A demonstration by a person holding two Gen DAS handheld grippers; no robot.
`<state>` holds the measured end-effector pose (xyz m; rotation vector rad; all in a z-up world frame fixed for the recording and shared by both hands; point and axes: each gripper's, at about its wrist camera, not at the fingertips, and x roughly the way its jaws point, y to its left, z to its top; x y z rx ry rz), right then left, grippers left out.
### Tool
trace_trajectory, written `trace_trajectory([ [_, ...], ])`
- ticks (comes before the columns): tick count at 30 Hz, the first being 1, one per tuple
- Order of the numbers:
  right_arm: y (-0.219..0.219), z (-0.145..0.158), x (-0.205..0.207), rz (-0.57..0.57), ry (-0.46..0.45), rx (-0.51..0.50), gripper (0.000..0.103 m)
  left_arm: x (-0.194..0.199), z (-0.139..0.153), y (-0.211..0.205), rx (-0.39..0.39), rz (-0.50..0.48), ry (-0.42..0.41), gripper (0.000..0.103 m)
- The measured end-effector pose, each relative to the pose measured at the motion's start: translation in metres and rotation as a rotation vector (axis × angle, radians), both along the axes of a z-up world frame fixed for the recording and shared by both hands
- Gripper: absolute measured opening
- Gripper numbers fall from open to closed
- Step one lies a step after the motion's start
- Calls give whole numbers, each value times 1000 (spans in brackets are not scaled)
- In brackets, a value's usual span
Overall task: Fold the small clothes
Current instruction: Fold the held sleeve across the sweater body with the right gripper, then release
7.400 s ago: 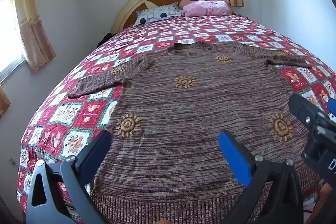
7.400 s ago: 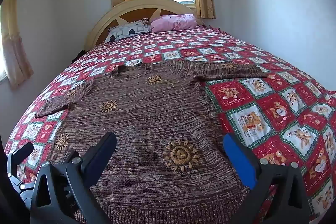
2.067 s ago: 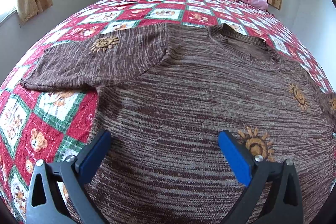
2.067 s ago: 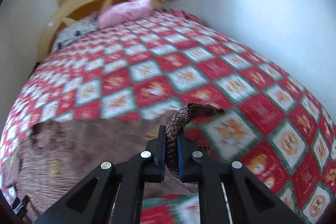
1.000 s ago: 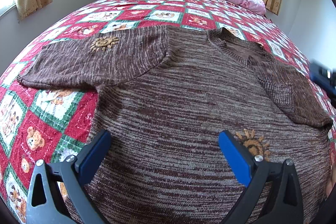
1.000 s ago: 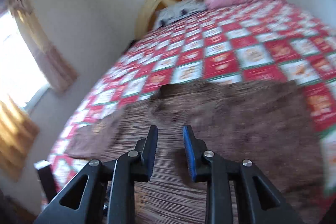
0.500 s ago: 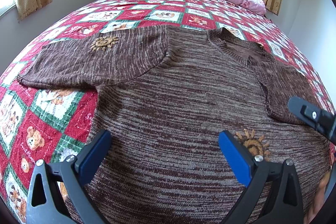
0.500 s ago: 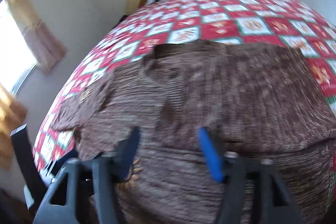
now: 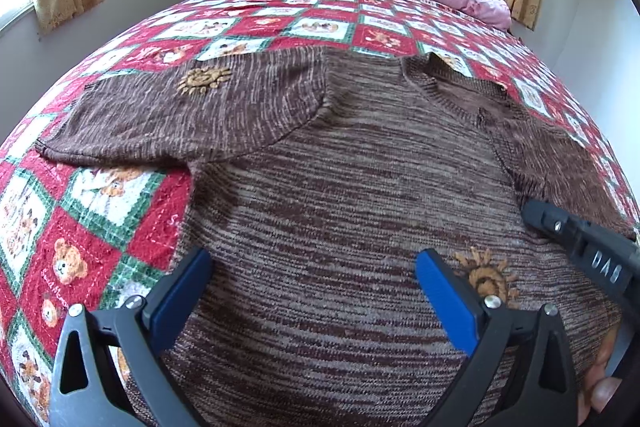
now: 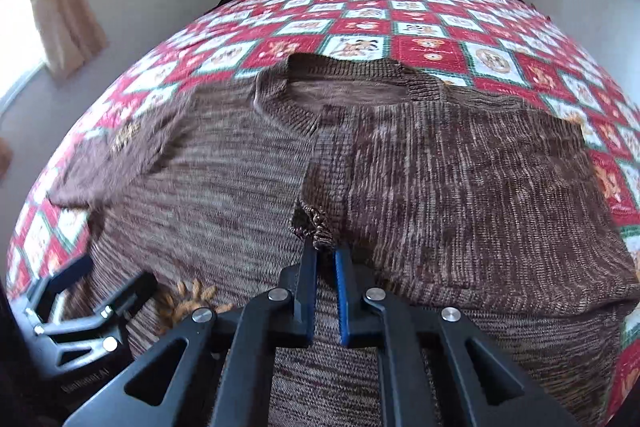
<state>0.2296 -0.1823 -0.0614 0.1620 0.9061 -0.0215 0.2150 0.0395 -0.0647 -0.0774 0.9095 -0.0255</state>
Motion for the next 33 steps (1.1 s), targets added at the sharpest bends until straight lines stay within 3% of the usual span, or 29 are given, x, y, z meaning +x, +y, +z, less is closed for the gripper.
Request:
trace_trajectory([
  [8,17,-3,13,35,-7,33,11,1,-1,0,5,-1,2,103],
  [10,14,-3,11,57,-8,76,27,1,-1,0,8,-1,3,103],
  [11,12,-2,10,75,5,113,45,1,-1,0,10,-1,3,103],
  [12,11,0,8,85,22,138,53,1,-1,0,10,-2,4,103],
  [13,10,2,6,94,33,157,53,1,-1,0,8,-1,4,103],
  [15,2,18,-9,104,-40,164,53,2,-1,0,10,-2,4,103],
  [18,-28,36,-31,-32,-161,94,53,2,-1,0,10,-2,4,103],
  [23,-70,10,-34,-215,-68,21,53,3,-2,0,13,-2,7,103],
  [26,-68,1,-34,-204,-78,-15,55,4,-2,0,14,-3,11,103],
  [30,-55,0,-30,-175,-71,-69,65,6,3,7,-1,-31,29,103],
  [33,-57,1,-32,-176,-81,-48,65,3,23,41,20,82,-36,103],
])
